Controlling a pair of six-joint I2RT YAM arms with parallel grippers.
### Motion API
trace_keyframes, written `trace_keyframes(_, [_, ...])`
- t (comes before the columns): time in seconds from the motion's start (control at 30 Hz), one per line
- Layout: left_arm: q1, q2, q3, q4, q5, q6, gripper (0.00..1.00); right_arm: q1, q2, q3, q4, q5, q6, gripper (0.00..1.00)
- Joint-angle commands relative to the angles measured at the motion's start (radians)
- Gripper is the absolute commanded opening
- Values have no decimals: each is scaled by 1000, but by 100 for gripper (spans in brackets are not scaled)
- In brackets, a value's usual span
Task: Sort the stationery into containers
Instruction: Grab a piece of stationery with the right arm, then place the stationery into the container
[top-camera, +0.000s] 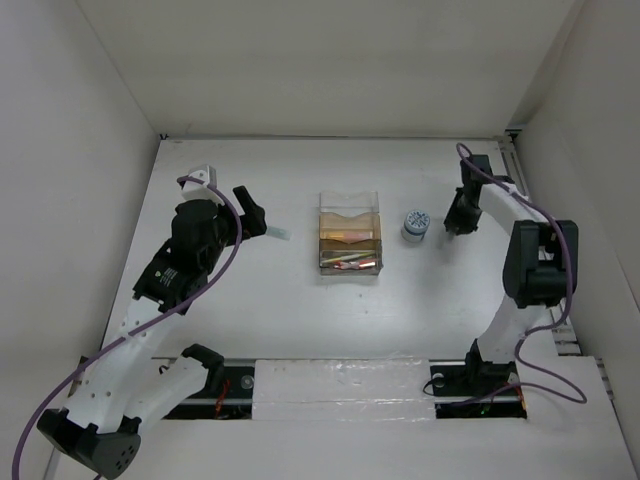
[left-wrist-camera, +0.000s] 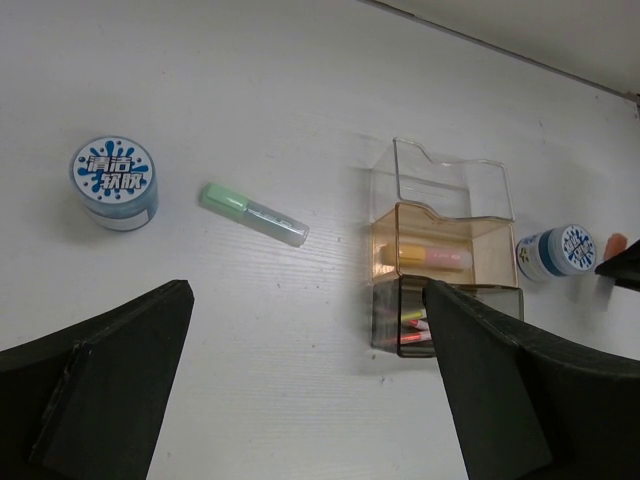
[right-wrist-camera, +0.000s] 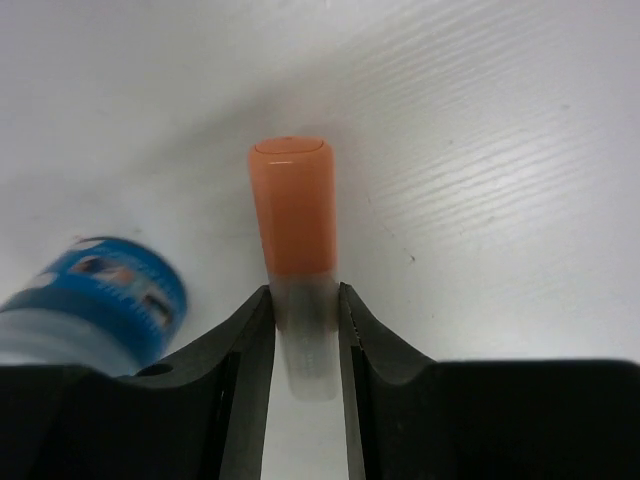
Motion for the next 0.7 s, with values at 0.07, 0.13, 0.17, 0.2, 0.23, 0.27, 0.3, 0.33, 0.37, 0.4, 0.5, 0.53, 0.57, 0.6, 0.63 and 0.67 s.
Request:
trace_keyframes(0.07, [1,-14,6,25,-10,14,99,13,-280,33,45,102,147,0])
trace_keyframes(0.13, [1,-14,6,25,-25,14,99,65,-355,64,34,179,174,0])
trace_keyframes(0.17, [1,-14,6,25,-36,5,99,102,-379,73,34,179,220,0])
trace_keyframes(0.2, [1,-14,6,25,-36,5,99,125,-403,73,50,161,237,0])
trace_keyframes(0.23, [1,-14,6,25,-48,5,99,152,-429,73,76,145,259,0])
trace_keyframes(0.27, [1,-14,6,25,-49,5,99,185,-478,51,115,127,320,0])
trace_keyframes(0.3, [1,-14,6,16,-76,-4,99,217,-501,31,162,105,349,0])
trace_keyframes(0.33, [1,-14,6,16,-85,-4,99,292,-520,-15,249,78,395,0])
trace_keyframes(0.37, [1,-14,6,16,-95,-15,99,335,-549,-43,303,78,444,0])
trace_keyframes(0.4, [1,-14,6,16,-114,-15,99,381,-549,-69,360,78,537,0])
trace_keyframes(0.5, [1,-32,-3,16,-125,-15,99,568,-508,-86,483,198,703,0])
trace_keyframes(0.53, [1,-41,-3,16,-125,-15,99,608,-488,-71,494,244,748,0])
trace_keyframes(0.57, [1,-41,-3,25,-125,-15,99,686,-469,-62,494,357,779,0])
trace_keyframes(0.6, [1,-41,-3,25,-125,-15,99,720,-436,-62,508,410,843,0])
trace_keyframes(0.63, [1,-41,-3,25,-136,-24,99,748,-417,-62,521,447,898,0])
trace_keyframes(0.67, [1,-41,-3,25,-150,-24,99,792,-396,-52,522,511,912,0])
